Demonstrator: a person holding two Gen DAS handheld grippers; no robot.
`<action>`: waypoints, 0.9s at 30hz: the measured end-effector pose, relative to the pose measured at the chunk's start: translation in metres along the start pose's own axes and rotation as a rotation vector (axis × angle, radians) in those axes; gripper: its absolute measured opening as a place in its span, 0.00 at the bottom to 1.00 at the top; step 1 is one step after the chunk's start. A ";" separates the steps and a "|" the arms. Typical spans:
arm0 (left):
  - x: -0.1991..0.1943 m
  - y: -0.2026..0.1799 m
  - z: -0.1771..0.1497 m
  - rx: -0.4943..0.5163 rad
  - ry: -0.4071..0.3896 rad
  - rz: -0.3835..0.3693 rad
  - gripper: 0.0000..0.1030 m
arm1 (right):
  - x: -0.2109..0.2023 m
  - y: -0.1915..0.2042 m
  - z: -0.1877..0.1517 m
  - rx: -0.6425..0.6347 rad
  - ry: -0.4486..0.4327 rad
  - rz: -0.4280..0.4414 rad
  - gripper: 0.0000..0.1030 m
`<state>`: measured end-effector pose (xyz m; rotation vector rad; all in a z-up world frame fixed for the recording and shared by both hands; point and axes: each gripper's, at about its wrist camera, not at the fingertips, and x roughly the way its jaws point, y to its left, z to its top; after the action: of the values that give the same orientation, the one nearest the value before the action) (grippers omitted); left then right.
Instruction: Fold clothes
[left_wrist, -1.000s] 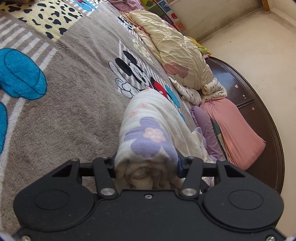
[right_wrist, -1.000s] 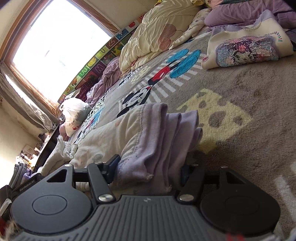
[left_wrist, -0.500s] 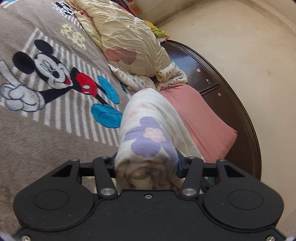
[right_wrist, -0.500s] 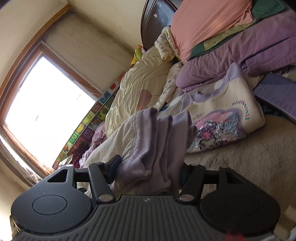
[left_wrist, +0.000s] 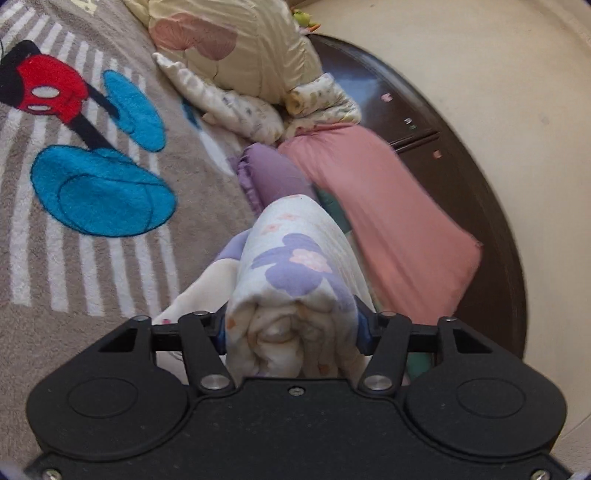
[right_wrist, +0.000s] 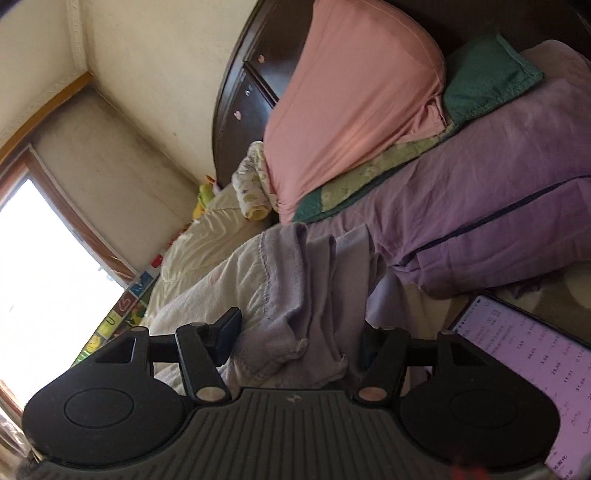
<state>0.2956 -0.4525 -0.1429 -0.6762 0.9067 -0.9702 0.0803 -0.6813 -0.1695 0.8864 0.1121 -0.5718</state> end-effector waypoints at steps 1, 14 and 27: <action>0.001 0.003 0.001 -0.011 0.004 0.005 0.64 | 0.010 -0.001 -0.003 -0.039 0.035 -0.085 0.60; -0.146 -0.026 -0.020 0.295 -0.102 0.283 0.73 | -0.048 0.048 0.000 -0.218 -0.207 -0.066 0.80; -0.376 -0.030 -0.090 0.390 -0.293 0.984 0.84 | -0.108 0.178 -0.133 -0.381 0.402 0.408 0.95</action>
<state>0.1030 -0.1340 -0.0354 0.0106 0.6346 -0.1354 0.0992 -0.4466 -0.0940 0.6161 0.3818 0.0188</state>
